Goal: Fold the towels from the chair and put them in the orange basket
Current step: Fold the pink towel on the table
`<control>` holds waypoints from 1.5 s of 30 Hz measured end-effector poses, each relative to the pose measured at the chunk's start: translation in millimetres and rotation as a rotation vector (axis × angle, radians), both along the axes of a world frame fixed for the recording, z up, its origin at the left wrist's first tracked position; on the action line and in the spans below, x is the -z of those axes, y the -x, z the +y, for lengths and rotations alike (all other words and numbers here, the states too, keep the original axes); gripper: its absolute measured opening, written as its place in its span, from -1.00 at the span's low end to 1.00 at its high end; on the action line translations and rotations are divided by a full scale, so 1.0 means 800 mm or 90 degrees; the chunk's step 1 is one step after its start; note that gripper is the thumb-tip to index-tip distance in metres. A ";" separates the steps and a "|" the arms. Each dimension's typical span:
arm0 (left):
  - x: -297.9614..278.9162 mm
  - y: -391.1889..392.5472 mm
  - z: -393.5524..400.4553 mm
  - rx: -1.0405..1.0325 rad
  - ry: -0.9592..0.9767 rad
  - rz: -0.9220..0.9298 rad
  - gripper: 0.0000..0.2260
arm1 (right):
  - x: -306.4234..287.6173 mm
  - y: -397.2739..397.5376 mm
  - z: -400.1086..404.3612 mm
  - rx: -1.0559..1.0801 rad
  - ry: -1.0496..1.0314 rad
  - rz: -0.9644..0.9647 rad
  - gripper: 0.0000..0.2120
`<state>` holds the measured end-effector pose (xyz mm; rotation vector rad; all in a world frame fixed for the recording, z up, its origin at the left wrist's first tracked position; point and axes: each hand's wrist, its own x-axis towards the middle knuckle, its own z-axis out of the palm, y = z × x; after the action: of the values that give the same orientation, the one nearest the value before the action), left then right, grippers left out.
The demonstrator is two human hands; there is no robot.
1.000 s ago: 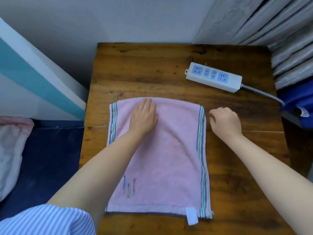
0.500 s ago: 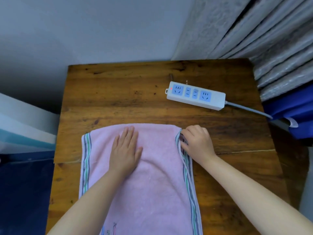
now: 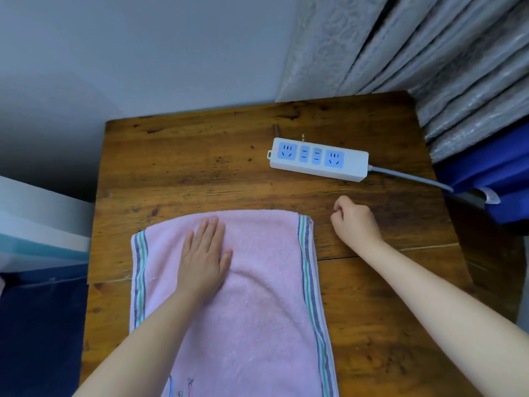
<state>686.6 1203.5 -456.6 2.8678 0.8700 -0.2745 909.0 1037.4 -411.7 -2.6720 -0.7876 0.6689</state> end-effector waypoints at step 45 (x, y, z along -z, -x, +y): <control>-0.002 0.029 -0.005 0.031 0.041 0.047 -0.30 | 0.030 0.040 0.025 -0.057 -0.020 -0.197 -0.84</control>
<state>663.1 1199.8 -455.4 2.8386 0.7891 -0.4081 877.3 1057.5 -436.1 -2.7602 -0.9915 0.2588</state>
